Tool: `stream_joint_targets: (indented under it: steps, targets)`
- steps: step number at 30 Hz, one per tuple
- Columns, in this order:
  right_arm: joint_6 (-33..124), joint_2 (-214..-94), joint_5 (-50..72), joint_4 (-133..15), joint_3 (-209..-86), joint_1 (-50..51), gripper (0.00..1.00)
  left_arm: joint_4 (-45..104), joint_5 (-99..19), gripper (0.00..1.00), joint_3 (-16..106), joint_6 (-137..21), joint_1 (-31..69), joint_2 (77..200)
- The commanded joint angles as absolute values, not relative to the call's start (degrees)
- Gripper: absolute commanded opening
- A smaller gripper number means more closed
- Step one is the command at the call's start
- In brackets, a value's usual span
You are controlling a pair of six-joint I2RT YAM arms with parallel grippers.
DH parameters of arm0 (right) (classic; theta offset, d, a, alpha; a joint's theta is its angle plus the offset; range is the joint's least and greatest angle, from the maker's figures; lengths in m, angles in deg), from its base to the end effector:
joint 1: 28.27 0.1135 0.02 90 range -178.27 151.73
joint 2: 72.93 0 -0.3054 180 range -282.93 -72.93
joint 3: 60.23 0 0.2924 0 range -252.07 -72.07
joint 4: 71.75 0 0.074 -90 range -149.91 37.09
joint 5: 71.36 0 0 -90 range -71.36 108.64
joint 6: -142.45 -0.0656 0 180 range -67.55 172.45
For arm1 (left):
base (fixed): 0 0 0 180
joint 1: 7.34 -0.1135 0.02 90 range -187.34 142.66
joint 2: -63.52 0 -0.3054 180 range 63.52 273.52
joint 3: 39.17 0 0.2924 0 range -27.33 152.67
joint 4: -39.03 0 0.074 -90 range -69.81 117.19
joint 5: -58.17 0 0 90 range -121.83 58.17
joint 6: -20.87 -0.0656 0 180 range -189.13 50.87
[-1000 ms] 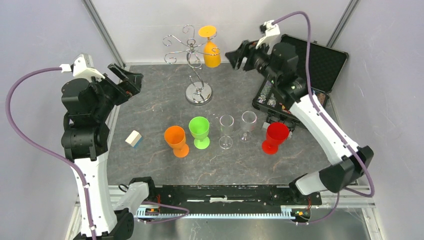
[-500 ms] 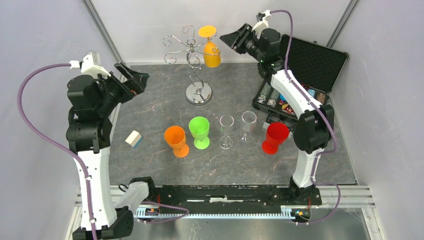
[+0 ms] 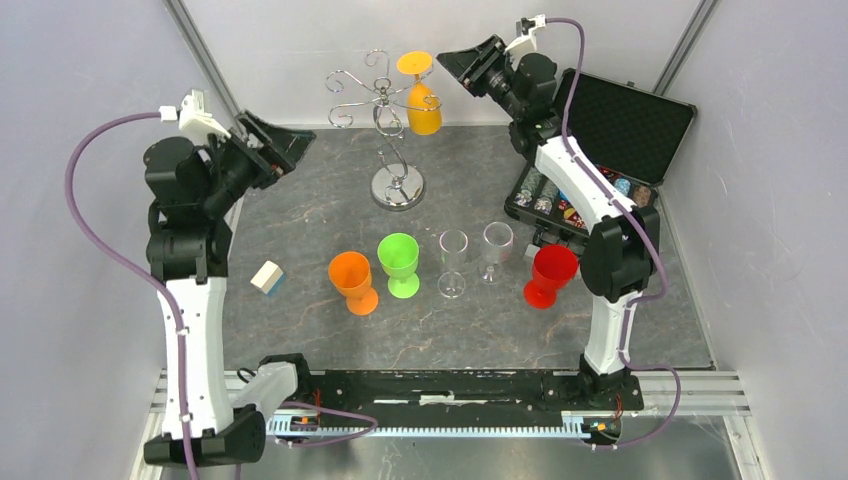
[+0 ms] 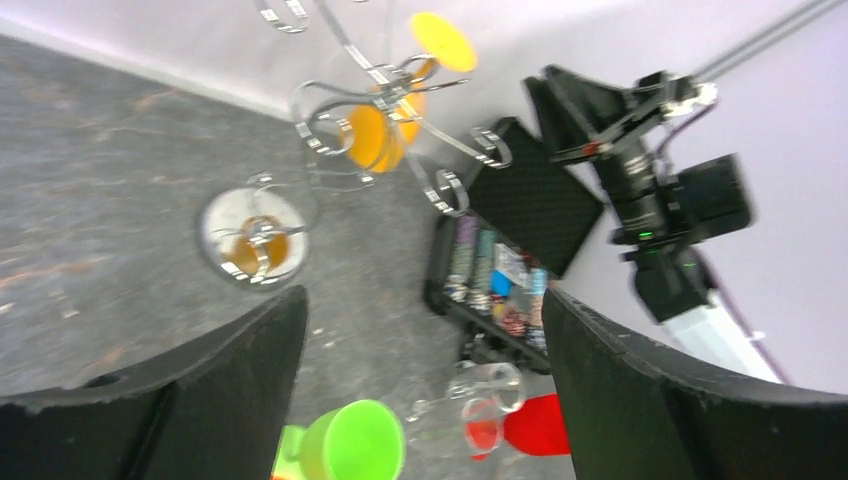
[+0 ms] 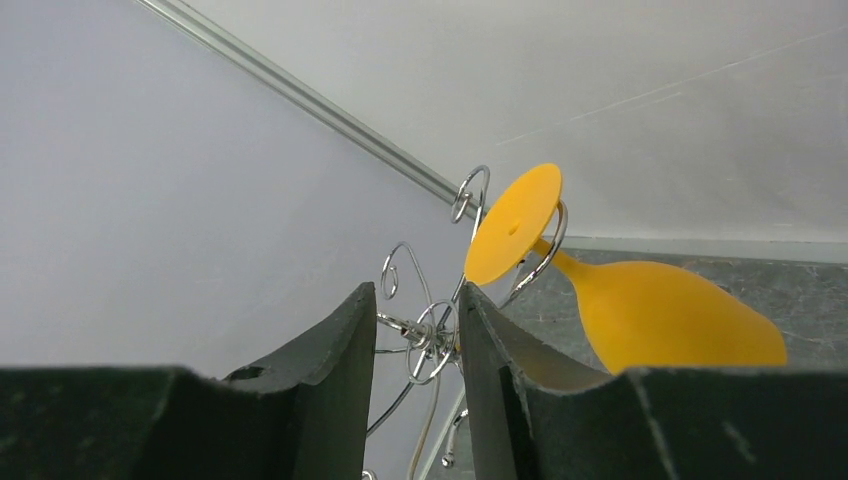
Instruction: Take the wine glass off the wine glass rack
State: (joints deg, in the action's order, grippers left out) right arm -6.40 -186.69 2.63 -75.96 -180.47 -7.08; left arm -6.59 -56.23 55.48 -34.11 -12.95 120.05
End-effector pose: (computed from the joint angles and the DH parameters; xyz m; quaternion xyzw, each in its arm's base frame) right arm 0.5233 0.2223 0.4514 0.1025 0.6327 0.5583 0.5267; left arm 0.2158 -0.0060 0.5313 -0.1245 0.7375 -0.3173 0.5830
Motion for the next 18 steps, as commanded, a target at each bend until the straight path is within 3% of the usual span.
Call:
stream_joint_targets:
  steps: [1, 6, 18]
  targets:
    - [-6.0, -183.0, 6.3, -81.4, -175.1, -6.6, 0.41, 9.6, -64.9, 0.88, 56.2, -21.2, -10.0, 124.9]
    - [-1.3, -174.2, 8.8, -82.4, -163.9, -6.6, 0.41, 9.1, -52.1, 0.87, 63.8, -20.5, 1.4, 133.3]
    - [9.7, -151.3, 17.5, -76.9, -141.2, -7.1, 0.46, 17.6, -29.7, 0.86, 74.3, -5.7, 14.5, 152.9]
